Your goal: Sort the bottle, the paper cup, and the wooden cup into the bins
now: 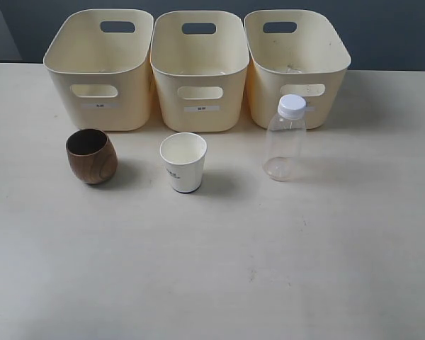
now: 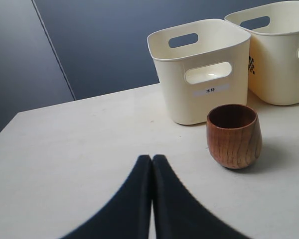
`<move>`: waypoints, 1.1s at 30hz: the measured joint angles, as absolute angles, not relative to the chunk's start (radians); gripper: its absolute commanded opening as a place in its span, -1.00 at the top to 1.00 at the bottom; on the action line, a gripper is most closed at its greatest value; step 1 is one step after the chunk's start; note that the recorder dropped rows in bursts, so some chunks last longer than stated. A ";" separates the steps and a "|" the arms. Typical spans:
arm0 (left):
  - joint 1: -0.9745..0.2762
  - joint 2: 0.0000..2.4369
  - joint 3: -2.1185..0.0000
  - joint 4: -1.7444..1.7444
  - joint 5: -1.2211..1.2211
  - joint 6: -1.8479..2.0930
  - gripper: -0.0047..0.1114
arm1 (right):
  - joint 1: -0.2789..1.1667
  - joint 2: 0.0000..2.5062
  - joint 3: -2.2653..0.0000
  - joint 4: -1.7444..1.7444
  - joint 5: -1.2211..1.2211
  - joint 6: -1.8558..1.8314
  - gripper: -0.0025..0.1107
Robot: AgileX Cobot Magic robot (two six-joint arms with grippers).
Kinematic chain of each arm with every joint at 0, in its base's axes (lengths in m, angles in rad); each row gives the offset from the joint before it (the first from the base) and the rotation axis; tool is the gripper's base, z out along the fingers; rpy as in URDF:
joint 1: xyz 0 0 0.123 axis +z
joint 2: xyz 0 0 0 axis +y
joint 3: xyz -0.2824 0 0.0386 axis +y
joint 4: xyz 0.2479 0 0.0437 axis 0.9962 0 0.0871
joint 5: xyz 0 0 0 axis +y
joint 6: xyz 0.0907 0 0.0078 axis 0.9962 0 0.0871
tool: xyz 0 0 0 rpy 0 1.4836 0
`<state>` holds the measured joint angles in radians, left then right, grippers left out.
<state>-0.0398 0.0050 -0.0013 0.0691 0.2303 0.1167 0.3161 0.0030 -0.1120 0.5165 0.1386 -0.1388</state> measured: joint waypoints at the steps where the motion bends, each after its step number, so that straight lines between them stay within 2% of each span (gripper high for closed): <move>1: -0.040 0.005 -0.001 0.069 0.230 0.117 0.92 | 0.335 0.003 -0.124 0.542 0.136 -0.170 -0.12; 7: -0.040 0.005 -0.001 0.069 0.230 0.117 0.92 | 0.440 0.027 -0.165 0.676 0.082 -0.340 -0.12; 17: -0.040 0.005 -0.001 0.069 0.230 0.117 0.92 | 0.611 0.336 -0.229 0.609 -0.087 -0.385 -0.12; 26: -0.040 0.005 -0.001 0.069 0.230 0.117 0.92 | 0.831 0.739 -0.240 0.318 -0.437 -0.385 -0.12; 33: -0.040 0.005 -0.001 0.069 0.230 0.117 0.92 | 0.858 1.062 -0.240 0.263 -0.763 -0.385 -0.12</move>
<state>-0.0398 0.0050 -0.0013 0.0691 0.2303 0.1167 0.8583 1.0617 -0.2399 0.2630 -0.7628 -0.3852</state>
